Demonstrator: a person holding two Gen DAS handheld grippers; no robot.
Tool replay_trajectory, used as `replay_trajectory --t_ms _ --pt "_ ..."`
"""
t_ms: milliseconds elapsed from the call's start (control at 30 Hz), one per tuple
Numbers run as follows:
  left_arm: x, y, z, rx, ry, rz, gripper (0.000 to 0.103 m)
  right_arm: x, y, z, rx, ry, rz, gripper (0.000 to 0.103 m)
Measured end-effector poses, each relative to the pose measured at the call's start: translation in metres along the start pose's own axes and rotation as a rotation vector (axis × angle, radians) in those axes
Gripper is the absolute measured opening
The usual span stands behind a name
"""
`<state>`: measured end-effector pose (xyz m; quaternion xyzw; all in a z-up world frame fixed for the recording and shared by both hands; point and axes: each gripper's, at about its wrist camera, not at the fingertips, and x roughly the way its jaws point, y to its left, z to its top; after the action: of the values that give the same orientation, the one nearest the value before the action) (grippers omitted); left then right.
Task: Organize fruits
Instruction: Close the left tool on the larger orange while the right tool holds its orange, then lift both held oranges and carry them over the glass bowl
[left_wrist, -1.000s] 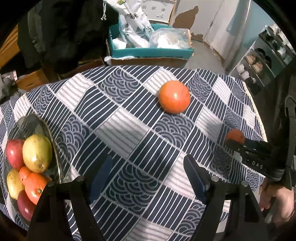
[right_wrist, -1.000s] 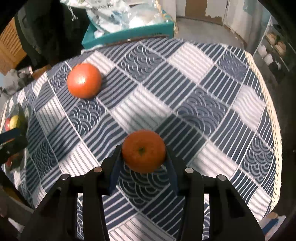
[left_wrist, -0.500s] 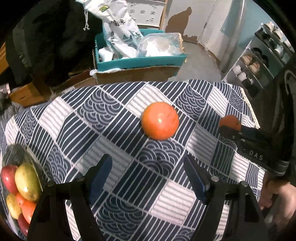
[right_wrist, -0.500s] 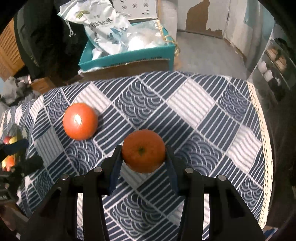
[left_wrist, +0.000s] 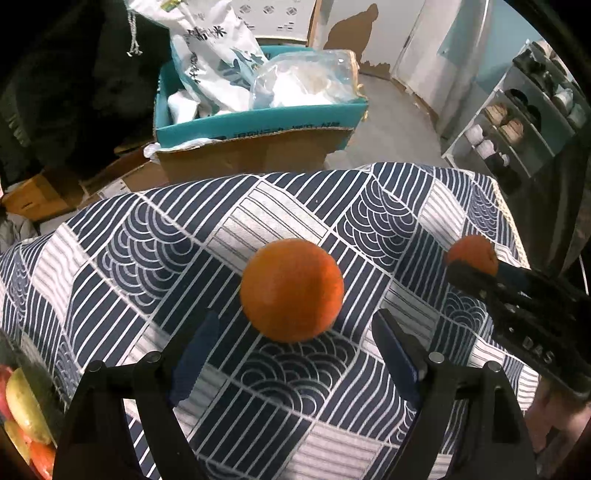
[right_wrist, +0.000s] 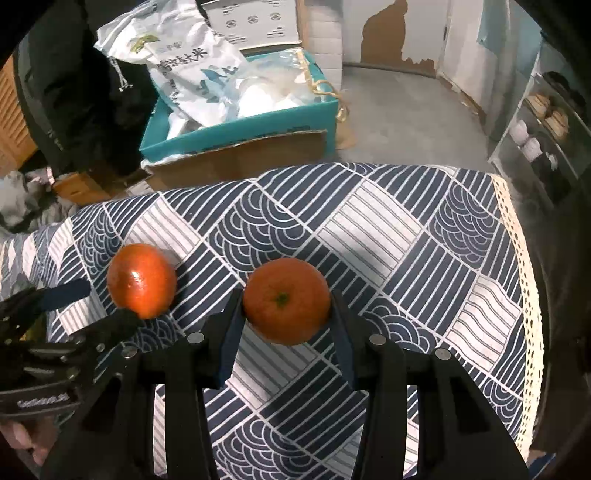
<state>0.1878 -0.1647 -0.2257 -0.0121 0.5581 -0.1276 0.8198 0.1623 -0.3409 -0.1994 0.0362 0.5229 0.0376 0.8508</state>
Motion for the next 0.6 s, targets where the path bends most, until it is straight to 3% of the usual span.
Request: replay_trajectory --t_ms 367,600 --pt "0.026 -0.002 0.007 -0.019 0.027 0.011 0.086 0.007 -0.012 -0.004 0.038 0.011 0.009 0.045" --pt "0.036 0.001 0.008 -0.018 0.05 -0.005 0.069 0.008 -0.014 -0.005 0.043 0.013 0.016 0.045"
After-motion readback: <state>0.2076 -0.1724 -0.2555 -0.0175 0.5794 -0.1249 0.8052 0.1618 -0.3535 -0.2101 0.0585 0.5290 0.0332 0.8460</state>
